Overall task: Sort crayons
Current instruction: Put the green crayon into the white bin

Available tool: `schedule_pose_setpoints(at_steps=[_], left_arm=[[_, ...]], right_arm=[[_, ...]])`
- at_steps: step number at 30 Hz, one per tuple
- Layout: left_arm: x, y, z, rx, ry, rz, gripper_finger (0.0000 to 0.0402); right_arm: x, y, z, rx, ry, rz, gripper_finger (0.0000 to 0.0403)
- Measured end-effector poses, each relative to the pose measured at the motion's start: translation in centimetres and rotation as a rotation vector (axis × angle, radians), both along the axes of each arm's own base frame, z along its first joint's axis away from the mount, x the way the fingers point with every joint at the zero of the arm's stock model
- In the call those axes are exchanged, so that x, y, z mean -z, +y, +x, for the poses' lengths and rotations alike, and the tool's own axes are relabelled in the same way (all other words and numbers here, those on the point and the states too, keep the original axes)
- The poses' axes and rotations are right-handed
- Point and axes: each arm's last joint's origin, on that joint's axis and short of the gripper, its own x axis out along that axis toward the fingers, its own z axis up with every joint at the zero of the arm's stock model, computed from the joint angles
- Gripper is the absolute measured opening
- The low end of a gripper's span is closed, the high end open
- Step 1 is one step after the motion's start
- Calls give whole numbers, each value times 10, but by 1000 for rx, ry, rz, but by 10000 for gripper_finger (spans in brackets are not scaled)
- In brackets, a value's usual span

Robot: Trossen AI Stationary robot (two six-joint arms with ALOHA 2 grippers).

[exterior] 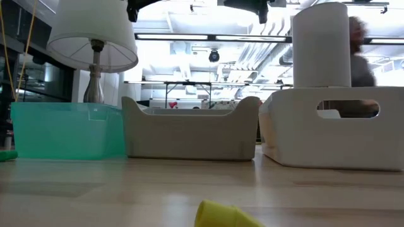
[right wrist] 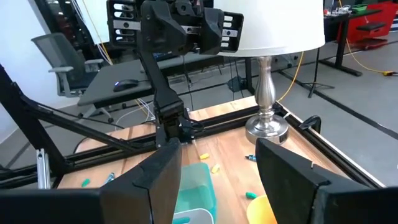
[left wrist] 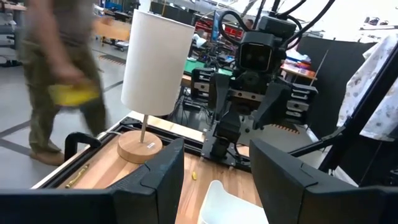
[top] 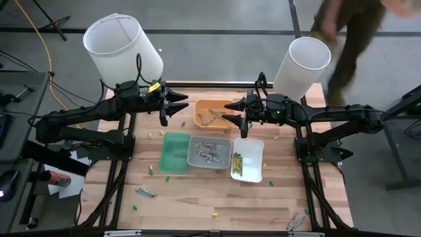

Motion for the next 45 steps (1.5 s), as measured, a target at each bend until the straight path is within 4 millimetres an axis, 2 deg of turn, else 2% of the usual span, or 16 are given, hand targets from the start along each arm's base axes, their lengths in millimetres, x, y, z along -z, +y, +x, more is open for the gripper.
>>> schedule_pose_setpoints(at_steps=[5, 10, 14, 18, 23, 27, 29, 32, 38, 45], left_arm=[[0, 0, 0, -1, 0, 0, 170], [0, 0, 0, -1, 0, 0, 170], [0, 0, 0, -1, 0, 0, 170], [0, 0, 0, -1, 0, 0, 170], [0, 0, 0, -1, 0, -1, 170], [0, 0, 0, -1, 0, -1, 170], [0, 0, 0, -1, 0, -2, 170], [0, 0, 0, -1, 0, -2, 170], [0, 0, 0, -1, 0, -3, 170], [0, 0, 0, -1, 0, -2, 170]], right_arm=[[1, -2, 1, 64, 1, 8, 200], [18, -20, 13, 324, -6, 217, 200], [43, -54, 31, 480, 82, 372, 200], [72, -101, 44, 701, 284, 503, 200], [117, -157, 49, 944, 503, 621, 200], [148, -187, 51, 1033, 570, 655, 195], [160, -196, 51, 1061, 588, 673, 183], [173, -206, 47, 1105, 604, 693, 145], [180, -222, 35, 1190, 618, 665, 19], [179, -245, 18, 1249, 581, 688, 5]])
